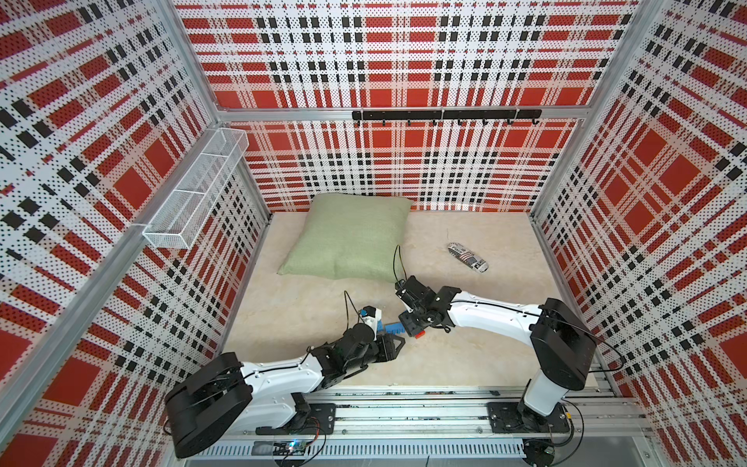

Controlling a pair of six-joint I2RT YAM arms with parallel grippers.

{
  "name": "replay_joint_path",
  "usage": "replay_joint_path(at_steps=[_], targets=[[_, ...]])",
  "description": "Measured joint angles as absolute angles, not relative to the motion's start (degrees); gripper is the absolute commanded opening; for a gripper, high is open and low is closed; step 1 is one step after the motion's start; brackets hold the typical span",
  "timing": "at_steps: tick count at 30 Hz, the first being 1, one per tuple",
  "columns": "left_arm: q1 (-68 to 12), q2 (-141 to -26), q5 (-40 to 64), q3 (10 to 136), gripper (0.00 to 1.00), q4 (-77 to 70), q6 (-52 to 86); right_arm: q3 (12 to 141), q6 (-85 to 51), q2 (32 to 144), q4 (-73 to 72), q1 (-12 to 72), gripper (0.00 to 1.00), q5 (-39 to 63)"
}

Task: Assemble a heart with lego
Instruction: Assemble the lego brick with the lego brick.

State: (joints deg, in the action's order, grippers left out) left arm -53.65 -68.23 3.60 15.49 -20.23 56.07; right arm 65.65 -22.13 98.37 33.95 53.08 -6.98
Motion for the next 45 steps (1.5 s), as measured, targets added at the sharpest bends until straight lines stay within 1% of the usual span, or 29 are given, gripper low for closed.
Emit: replay_joint_path(at_steps=[8, 14, 19, 24, 38, 45], targets=[[-52.66, -68.01, 3.62, 15.49, 0.56, -20.23, 55.83, 66.85, -23.7, 98.61, 35.53, 54.26, 0.48, -9.37], [-52.4, -67.72, 3.64, 15.49, 0.57, -20.23, 55.7, 66.85, -23.92, 98.89, 36.45, 54.33, 0.44, -9.87], [-52.42, -67.51, 3.68, 15.49, 0.57, -20.23, 55.7, 66.85, -23.86, 98.91, 36.69, 54.33, 0.36, -10.15], [-52.8, -68.18, 4.05, 15.49, 0.57, -21.3, 55.72, 66.85, -23.79, 98.91, 36.69, 54.33, 0.34, -10.07], [-53.84, -71.79, 4.47, 15.49, 0.54, -22.72, 55.72, 66.85, -20.58, 98.91, 36.38, 54.19, 0.34, -7.07], [-55.99, -77.08, 4.25, 18.24, 0.54, -23.64, 56.12, 66.85, -19.53, 98.91, 36.27, 53.89, 0.33, -6.22]])
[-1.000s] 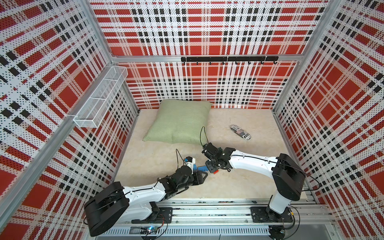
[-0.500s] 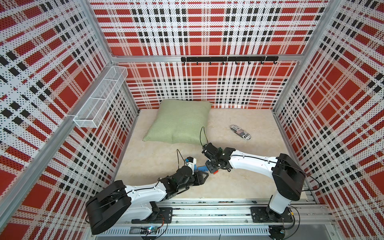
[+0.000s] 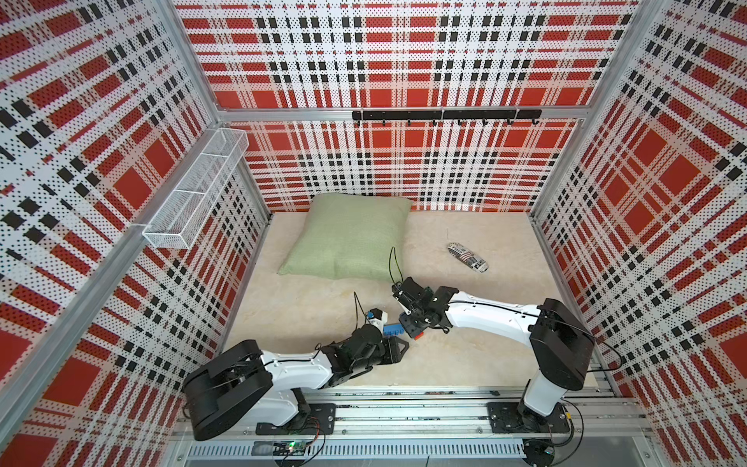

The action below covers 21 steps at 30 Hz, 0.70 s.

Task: Assemble a heart with lego
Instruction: Assemble the lego brick with the lego brick.

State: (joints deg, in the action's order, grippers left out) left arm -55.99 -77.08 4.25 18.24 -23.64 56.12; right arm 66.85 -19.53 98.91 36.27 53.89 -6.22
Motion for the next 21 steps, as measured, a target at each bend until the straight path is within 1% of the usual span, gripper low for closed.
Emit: replay_joint_path(at_steps=[3, 6, 12, 21], targets=[[-56.73, -80.36, 4.23, 20.43, 0.51, -25.74, 56.58, 66.78, -19.11, 98.91, 36.1, 53.87, 0.33, -6.15], [-56.88, -83.4, 4.25, 21.96, 0.43, -27.79, 56.9, 66.63, -18.68, 98.85, 35.88, 53.87, 0.33, -6.11], [-56.53, -84.27, 3.31, 21.96, 0.42, -29.1, 57.89, 65.87, -17.72, 98.56, 34.59, 53.87, 0.32, -5.61], [-55.68, -88.05, 2.92, 22.02, 0.35, -28.97, 58.76, 64.95, -17.3, 98.04, 33.5, 53.56, 0.32, -4.89]])
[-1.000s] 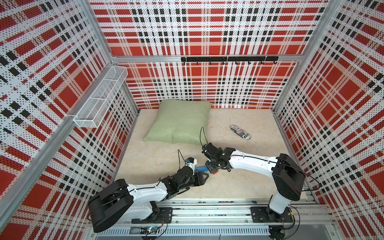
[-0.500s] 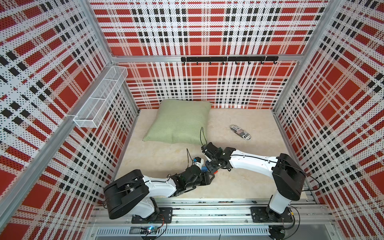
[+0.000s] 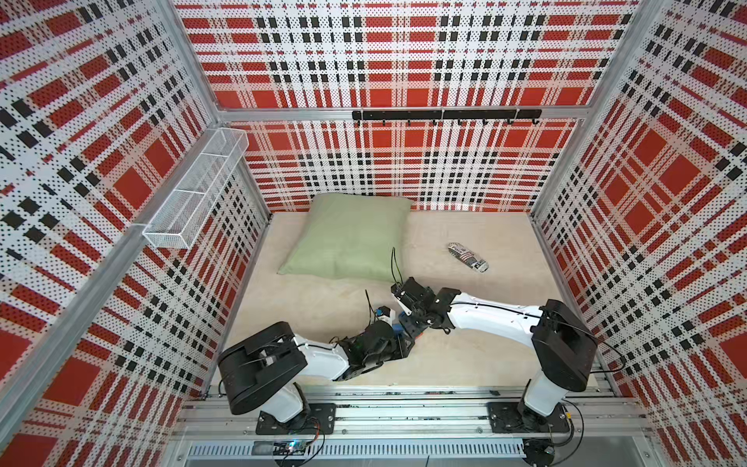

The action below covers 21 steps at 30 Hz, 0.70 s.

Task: Assemble a heart with lego
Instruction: Assemble the lego brick with the lego brick.

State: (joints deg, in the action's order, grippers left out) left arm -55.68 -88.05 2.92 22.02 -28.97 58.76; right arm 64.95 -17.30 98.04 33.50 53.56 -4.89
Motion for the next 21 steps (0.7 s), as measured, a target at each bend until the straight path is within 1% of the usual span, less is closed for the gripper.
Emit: replay_joint_path(at_steps=[21], targets=[[-52.86, -86.83, 2.57, 20.6, 0.35, -28.69, 58.43, 63.44, -15.22, 97.45, 31.51, 51.88, 0.32, -1.1]])
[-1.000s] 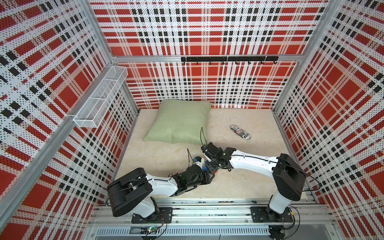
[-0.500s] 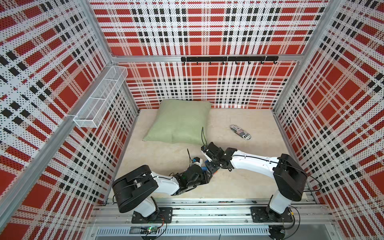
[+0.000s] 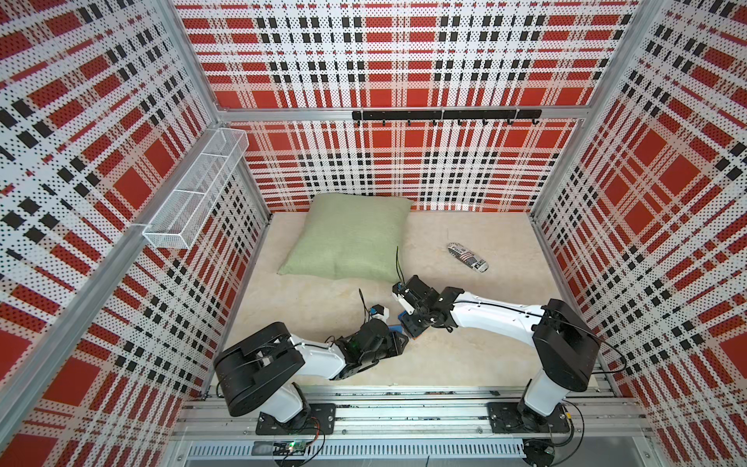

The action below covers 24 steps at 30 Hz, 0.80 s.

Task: Assemble a heart with lego
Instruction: Assemble the lego brick with the lego brick.

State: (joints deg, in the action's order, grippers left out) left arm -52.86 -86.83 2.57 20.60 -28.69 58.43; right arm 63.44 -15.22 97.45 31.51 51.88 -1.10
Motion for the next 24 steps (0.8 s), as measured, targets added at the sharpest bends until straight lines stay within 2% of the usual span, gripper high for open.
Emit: replay_joint_path(at_steps=[12, 24], targets=[[-52.29, -86.83, 2.48, 20.29, 0.34, -28.71, 58.26, 61.56, -16.4, 96.49, 29.65, 53.19, 0.32, -3.16], [-51.79, -86.85, 2.52, 20.29, 0.34, -28.73, 57.76, 55.31, -20.71, 94.06, 21.28, 55.02, 0.29, -6.17]])
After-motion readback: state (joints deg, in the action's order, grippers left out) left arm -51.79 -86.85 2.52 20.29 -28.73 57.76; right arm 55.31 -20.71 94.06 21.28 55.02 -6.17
